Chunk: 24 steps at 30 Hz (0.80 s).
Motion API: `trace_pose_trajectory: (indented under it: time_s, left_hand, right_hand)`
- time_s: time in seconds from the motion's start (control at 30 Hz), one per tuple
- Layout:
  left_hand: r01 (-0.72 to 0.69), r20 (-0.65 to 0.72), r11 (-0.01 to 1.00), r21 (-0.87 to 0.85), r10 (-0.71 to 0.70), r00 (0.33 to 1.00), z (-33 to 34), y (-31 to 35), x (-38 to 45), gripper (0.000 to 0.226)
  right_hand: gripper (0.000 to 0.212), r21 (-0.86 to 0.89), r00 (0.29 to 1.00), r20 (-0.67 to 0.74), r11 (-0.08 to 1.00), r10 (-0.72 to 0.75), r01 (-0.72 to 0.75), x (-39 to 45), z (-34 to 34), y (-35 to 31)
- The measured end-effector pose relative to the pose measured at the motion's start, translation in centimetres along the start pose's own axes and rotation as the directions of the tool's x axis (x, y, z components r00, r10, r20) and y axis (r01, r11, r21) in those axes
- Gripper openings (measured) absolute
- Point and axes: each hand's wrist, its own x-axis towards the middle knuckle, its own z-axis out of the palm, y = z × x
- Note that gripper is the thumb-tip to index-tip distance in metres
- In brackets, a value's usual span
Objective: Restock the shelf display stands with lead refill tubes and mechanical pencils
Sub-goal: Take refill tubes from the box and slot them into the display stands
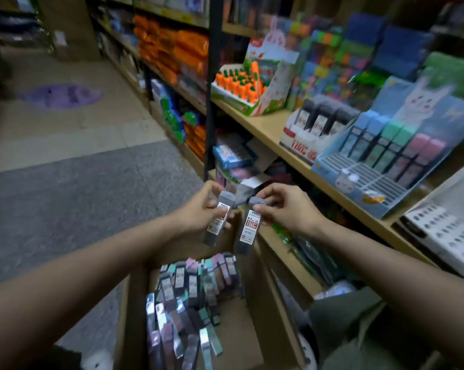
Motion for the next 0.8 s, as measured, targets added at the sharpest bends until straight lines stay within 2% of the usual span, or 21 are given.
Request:
trace_pose_trajectory:
  time_s: [0.17,0.27,0.37,0.47,0.57,0.63,0.7,0.8]
  left_hand:
    - [-0.084,0.012,0.996,-0.015,0.085,0.996,1.2,3.4,0.7,0.027]
    - [-0.084,0.041,0.994,-0.074,0.087,0.995,2.1,4.2,2.0,0.029]
    - [-0.068,0.115,0.990,-0.121,0.082,0.990,3.3,4.7,2.8,0.030]
    - [-0.043,0.176,0.983,-0.178,0.075,0.982,4.6,5.7,3.7,0.035]
    - [-0.043,0.240,0.968,-0.248,0.105,0.965,5.8,6.8,4.2,0.025]
    - [-0.043,0.292,0.962,-0.271,0.125,0.948,6.1,7.4,4.5,0.035]
    - [-0.093,0.313,0.969,-0.231,0.164,0.936,6.2,7.7,4.9,0.047]
    - [-0.148,0.330,0.974,-0.172,0.198,0.923,6.0,8.0,5.8,0.054]
  right_hand:
    - [0.011,-0.108,0.993,-0.053,0.989,-0.108,0.102,-0.8,-3.7,-3.2]
    - [0.011,-0.086,0.988,-0.073,0.988,-0.137,0.131,-1.0,-5.1,-3.8]
    - [0.011,-0.094,0.989,-0.061,0.987,-0.135,0.129,-1.1,-6.1,-4.0]
    - [0.012,-0.031,0.989,-0.105,0.995,-0.103,0.100,-0.9,-6.9,-4.1]
    - [0.011,0.004,0.979,-0.186,0.996,-0.088,0.090,-0.3,-7.7,-4.5]
    - [0.011,-0.022,0.971,-0.217,0.995,-0.095,0.092,0.2,-8.2,-4.8]
    - [0.011,-0.090,0.964,-0.241,0.992,-0.112,0.093,0.7,-8.6,-5.0]
    - [0.011,-0.147,0.960,-0.254,0.986,-0.118,0.083,1.4,-8.7,-5.2]
